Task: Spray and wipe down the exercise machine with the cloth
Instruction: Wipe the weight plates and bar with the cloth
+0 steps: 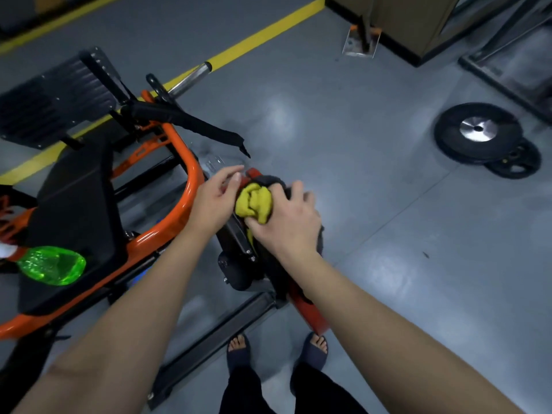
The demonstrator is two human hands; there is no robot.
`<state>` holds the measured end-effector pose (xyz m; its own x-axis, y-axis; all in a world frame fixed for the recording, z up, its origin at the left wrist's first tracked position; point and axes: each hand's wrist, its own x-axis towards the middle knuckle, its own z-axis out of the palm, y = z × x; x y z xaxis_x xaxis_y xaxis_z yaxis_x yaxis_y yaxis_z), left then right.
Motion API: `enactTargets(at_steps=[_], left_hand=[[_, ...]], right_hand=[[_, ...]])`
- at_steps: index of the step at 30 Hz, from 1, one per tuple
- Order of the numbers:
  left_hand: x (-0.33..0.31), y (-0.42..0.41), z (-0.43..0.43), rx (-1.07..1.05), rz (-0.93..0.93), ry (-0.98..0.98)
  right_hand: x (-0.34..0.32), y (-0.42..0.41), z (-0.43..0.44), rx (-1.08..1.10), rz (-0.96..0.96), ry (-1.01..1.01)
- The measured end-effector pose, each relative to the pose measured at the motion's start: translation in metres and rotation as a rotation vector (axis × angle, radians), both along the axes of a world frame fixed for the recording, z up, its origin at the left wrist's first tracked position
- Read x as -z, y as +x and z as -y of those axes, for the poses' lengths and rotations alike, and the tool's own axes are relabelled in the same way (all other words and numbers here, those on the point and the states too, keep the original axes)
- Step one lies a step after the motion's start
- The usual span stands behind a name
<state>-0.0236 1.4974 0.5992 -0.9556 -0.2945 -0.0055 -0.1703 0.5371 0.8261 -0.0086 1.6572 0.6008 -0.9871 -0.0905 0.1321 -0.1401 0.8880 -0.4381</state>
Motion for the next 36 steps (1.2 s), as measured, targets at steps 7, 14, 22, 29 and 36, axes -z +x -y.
enactTargets(at_steps=[7, 14, 22, 29, 36], left_hand=[[0.000, -0.010, 0.000, -0.194, -0.058, -0.013], [-0.013, -0.007, -0.044, 0.532, 0.097, -0.418], [-0.005, -0.082, -0.048, 0.704, 0.525, -0.757], [0.004, -0.076, -0.046, 0.639, 0.418, -0.655], [0.006, -0.068, -0.035, 0.592, 0.407, -0.600]], right_hand=[[-0.019, -0.083, 0.006, -0.160, 0.450, -0.481], [0.061, -0.045, -0.119, 0.144, 1.021, -0.777], [0.100, -0.011, -0.121, 0.149, 1.150, -0.581], [0.112, -0.002, -0.116, 0.151, 1.073, -0.541], [0.112, 0.008, -0.107, 0.105, 1.071, -0.514]])
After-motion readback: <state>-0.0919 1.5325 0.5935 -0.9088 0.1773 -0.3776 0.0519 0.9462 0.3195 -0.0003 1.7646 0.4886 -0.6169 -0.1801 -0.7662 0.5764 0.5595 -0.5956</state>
